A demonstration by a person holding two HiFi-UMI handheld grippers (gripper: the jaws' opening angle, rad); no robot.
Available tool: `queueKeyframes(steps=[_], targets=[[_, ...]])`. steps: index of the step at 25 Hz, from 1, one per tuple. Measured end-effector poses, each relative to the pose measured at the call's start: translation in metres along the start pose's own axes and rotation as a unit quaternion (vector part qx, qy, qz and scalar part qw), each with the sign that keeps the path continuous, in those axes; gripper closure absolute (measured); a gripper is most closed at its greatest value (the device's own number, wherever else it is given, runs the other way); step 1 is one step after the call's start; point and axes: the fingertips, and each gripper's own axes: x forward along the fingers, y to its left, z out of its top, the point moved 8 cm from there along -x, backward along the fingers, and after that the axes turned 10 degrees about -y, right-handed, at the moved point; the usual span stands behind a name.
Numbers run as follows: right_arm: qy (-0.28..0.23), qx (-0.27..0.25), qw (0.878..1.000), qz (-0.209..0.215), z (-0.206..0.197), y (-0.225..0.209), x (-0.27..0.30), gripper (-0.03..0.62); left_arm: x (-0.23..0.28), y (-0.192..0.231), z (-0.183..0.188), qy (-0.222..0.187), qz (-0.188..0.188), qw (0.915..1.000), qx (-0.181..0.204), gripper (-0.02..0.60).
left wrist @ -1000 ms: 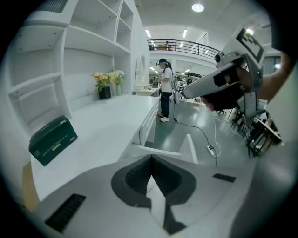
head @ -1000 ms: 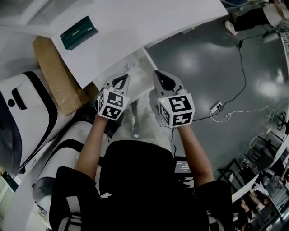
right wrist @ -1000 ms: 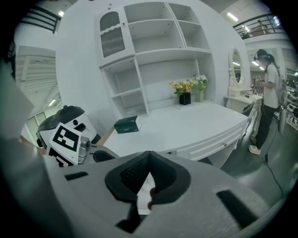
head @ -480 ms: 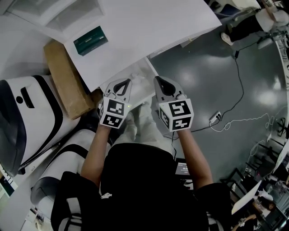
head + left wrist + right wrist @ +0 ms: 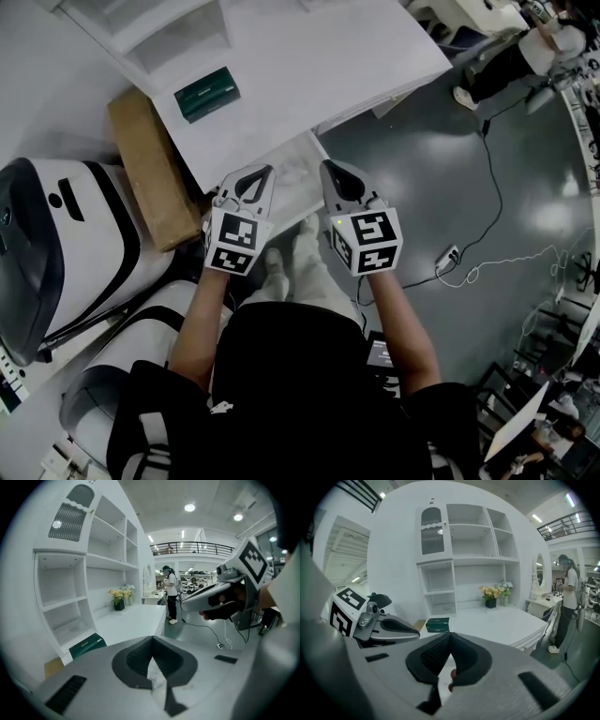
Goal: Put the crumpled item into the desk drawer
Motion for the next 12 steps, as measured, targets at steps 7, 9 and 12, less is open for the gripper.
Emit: queueKeyframes(steps=[7,9,12], targets=[[-0.028,-0.018,0.999,-0.003,0.018,0.027,-0.011,0.599,-0.032,0.004,0.021,-0.044,0.008,0.999,0.006,0.575],[-0.036,-0.024,0.999,-0.005,0.023,0.033,-0.014,0.599,-0.04,0.005,0.029,-0.056,0.009,0.9983,0.01,0.575],[-0.047,-0.03,0.998,-0.01,0.031,0.04,-0.02,0.599,-0.05,0.005,0.039,-0.074,0.01,0.9971,0.016,0.575]])
